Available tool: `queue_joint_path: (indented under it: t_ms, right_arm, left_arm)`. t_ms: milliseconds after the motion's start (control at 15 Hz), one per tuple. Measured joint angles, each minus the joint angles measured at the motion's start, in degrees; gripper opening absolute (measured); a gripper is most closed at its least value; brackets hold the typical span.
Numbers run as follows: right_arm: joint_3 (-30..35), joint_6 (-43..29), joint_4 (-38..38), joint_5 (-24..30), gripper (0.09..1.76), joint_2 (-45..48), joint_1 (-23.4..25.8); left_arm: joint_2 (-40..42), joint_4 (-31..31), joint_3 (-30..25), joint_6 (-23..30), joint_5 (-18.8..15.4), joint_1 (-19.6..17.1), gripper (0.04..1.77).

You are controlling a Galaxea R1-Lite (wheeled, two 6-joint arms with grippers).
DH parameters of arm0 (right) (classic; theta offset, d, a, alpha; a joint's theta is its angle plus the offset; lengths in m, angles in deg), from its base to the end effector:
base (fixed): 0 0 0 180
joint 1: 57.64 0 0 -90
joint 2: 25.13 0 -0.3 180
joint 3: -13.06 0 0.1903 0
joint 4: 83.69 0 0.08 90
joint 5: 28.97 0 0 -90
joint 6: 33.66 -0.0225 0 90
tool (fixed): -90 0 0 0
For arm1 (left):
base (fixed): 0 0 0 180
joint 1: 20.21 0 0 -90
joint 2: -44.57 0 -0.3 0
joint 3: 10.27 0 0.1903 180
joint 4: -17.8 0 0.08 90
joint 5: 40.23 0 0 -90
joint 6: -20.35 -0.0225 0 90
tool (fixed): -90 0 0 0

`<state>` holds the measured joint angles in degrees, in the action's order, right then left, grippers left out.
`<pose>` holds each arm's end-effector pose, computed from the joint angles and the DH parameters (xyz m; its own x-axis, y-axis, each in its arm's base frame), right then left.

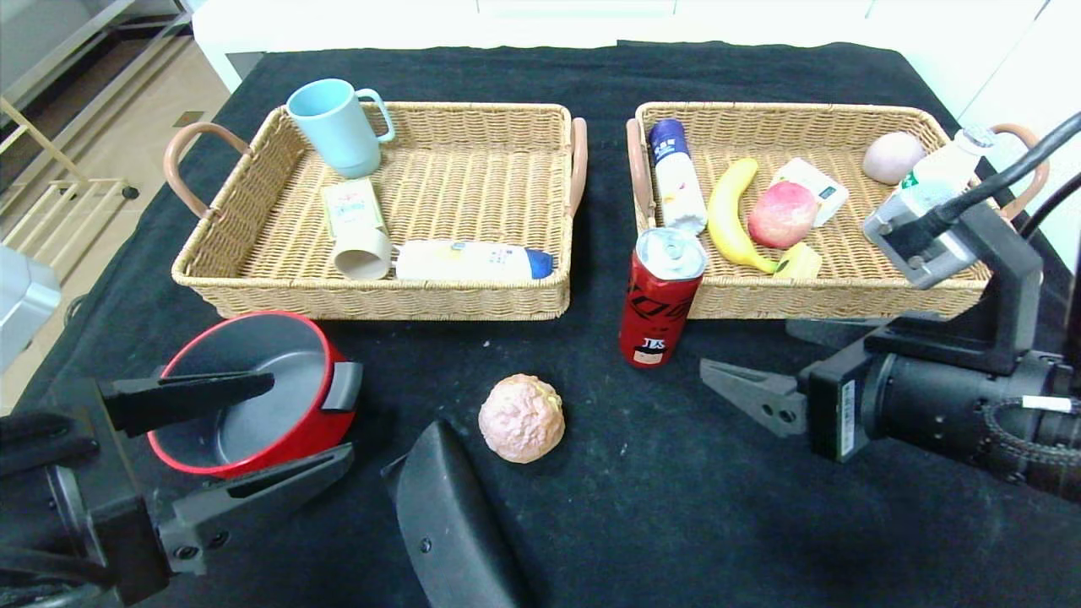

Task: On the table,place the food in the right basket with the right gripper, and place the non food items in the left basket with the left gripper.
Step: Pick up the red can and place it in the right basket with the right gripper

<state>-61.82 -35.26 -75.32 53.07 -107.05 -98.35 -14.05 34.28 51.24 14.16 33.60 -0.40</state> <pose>0.1880 0.1576 0.2465 0.8141 0.5178 -0.2632 -0.5389 0.8423 -0.0099 0.1226 -0.0508 0.2418 0.7839 -0.5784 -0.2257 0.6006 0.7985 0.0398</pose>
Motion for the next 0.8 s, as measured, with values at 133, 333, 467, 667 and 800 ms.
queue_joint_path:
  t_ms: [133,333,467,667,800]
  right_arm:
    - [-0.7,1.2,-6.3,-0.1,1.70,-3.6,-1.1]
    - [-1.8,1.9,-8.8,-0.5,1.70,-7.6,-2.5]
    - [-3.2,2.0,-9.4,-2.3,1.70,-9.5,-2.8]
    - [-5.8,2.2,-11.3,-4.1,1.70,-12.2,-2.9]
    - [-7.4,2.2,-12.5,-5.1,1.70,-13.8,-2.9]
  left_arm:
    - [0.0,0.0,0.0,0.0,0.0,0.0,1.72]
    - [0.2,0.0,0.0,0.0,0.0,0.1,1.72]
    - [0.2,0.0,0.1,0.0,-0.1,0.1,1.72]
    - [0.4,0.0,0.1,0.0,-0.1,0.1,1.72]
    - [0.4,0.0,0.1,0.0,-0.1,0.1,1.72]
